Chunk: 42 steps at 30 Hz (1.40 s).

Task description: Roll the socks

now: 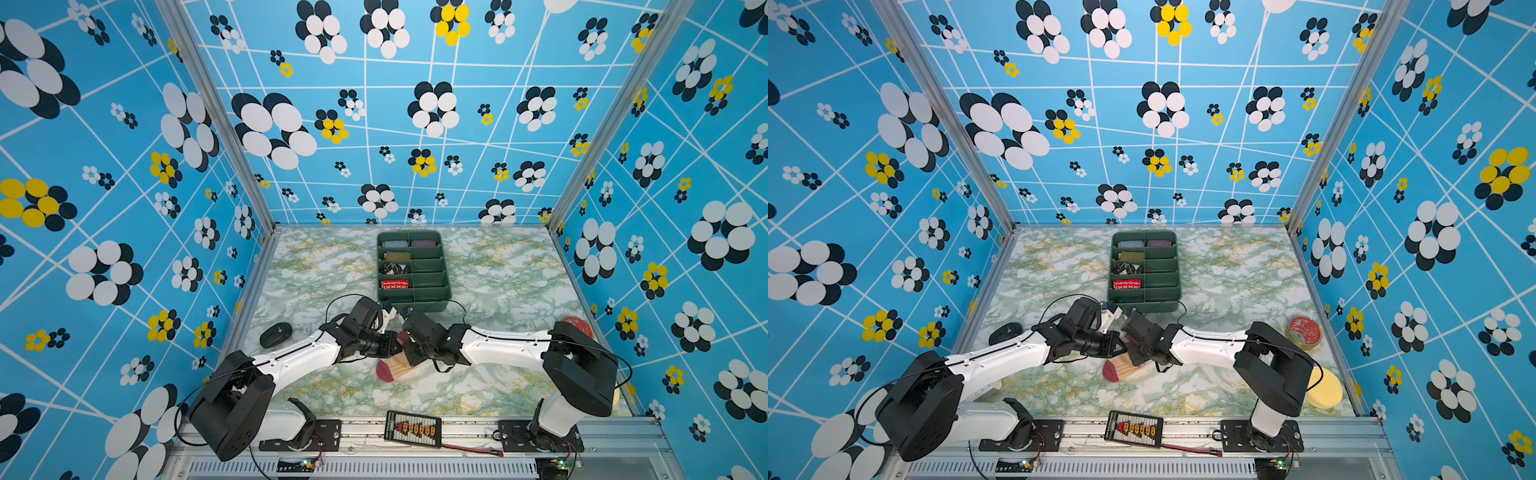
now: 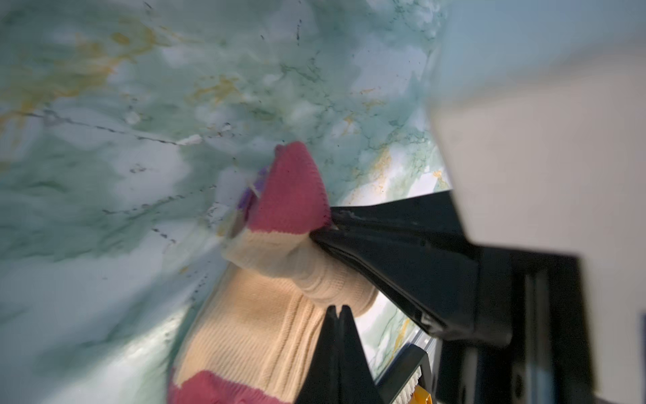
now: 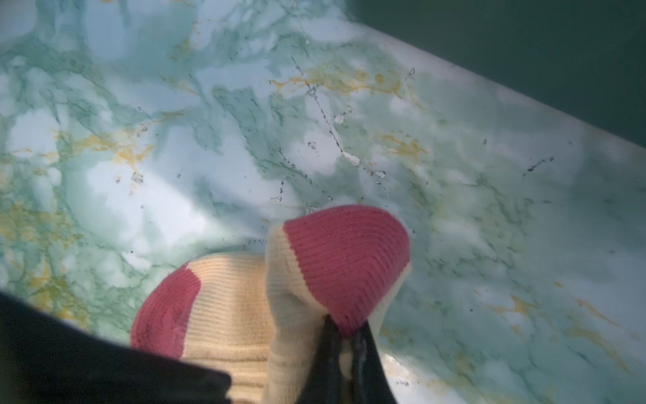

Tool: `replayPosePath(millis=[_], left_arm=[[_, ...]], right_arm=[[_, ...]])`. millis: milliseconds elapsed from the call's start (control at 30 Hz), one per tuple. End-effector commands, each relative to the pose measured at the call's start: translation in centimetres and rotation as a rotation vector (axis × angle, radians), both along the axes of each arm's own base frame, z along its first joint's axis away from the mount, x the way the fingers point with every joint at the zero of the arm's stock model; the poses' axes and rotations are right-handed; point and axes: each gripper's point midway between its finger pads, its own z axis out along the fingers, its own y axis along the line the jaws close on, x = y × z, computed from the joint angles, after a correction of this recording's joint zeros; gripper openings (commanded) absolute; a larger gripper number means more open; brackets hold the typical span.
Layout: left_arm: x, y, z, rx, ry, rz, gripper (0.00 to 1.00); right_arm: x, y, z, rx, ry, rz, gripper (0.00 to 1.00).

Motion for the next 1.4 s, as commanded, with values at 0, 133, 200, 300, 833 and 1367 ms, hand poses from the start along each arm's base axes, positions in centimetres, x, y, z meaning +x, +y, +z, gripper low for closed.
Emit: replayPosePath(millis=[0, 133, 200, 300, 833, 1367], left_arm=[[-2.1, 0.7, -1.4, 0.036, 0.048, 0.005, 0.02], [-3.7, 1.7, -3.1, 0.070, 0.091, 0.013, 0.02], [-4.2, 2.4, -4.1, 0.102, 0.105, 0.022, 0.01], [-4.1, 2.9, -4.9, 0.130, 0.099, 0.036, 0.01], [-1.5, 6.5, -9.1, 0.411, 0.117, 0.023, 0.00], [2.5, 6.7, -7.7, 0.367, 0.095, 0.069, 0.00]], right_arm=[[-6.5, -6.9, -7.0, -0.293, 0.259, 0.035, 0.04], [-6.5, -7.2, -7.2, -0.296, 0.257, 0.028, 0.03], [-6.6, -7.3, -7.2, -0.292, 0.255, 0.025, 0.03], [-6.7, -7.4, -7.3, -0.287, 0.254, 0.023, 0.03], [-5.8, -8.9, -6.8, -0.336, 0.201, -0.029, 0.03], [-4.3, -10.2, -6.3, -0.372, 0.135, -0.165, 0.03]])
